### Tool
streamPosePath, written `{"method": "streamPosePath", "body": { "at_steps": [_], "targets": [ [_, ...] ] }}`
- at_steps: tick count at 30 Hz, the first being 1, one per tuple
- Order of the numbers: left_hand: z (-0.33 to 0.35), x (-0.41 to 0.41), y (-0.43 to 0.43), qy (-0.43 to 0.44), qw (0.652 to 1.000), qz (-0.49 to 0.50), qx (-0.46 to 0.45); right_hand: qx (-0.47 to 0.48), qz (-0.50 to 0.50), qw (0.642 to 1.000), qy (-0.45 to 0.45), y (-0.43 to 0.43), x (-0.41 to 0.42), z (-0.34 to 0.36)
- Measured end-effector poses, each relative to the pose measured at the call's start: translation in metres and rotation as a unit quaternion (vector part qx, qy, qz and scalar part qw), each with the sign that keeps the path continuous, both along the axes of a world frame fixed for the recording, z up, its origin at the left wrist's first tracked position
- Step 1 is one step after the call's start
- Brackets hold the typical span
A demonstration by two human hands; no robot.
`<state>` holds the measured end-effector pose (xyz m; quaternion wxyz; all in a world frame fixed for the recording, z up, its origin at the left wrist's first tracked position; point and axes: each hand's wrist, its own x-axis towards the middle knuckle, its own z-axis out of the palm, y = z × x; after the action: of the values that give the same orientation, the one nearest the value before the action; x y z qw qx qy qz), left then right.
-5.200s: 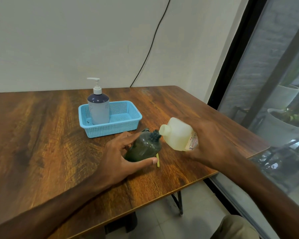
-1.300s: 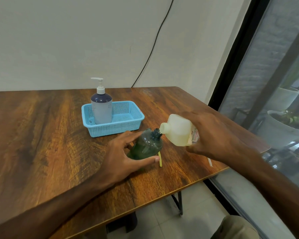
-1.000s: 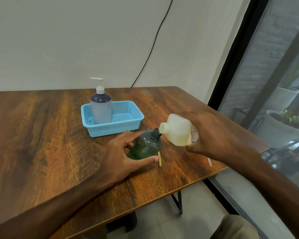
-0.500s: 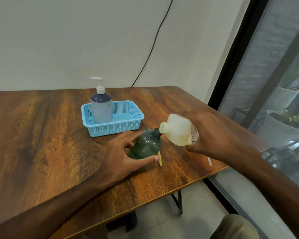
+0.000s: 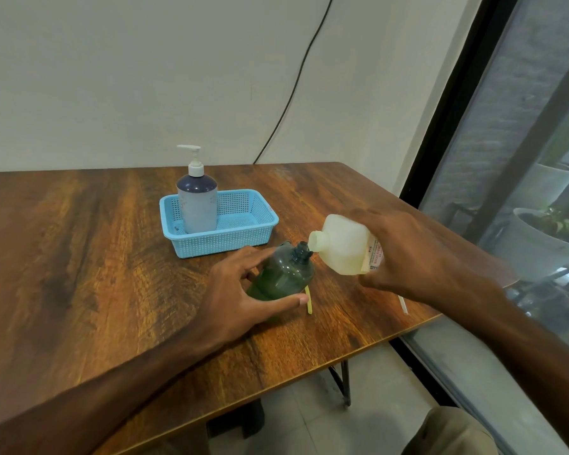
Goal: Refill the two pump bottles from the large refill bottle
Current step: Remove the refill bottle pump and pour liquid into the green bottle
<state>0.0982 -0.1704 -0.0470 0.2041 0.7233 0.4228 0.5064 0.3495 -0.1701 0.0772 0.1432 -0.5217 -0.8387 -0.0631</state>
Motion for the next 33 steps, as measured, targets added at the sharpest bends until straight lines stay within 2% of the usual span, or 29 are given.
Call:
{"method": "streamPosePath", "body": {
  "at_steps": [33],
  "targets": [
    [0.0009,-0.0002,0.0001,0.005,1.000,0.003,0.005,-0.002,0.003,1.000,-0.022,-0.0001,0.0003,0.0048]
  ]
}}
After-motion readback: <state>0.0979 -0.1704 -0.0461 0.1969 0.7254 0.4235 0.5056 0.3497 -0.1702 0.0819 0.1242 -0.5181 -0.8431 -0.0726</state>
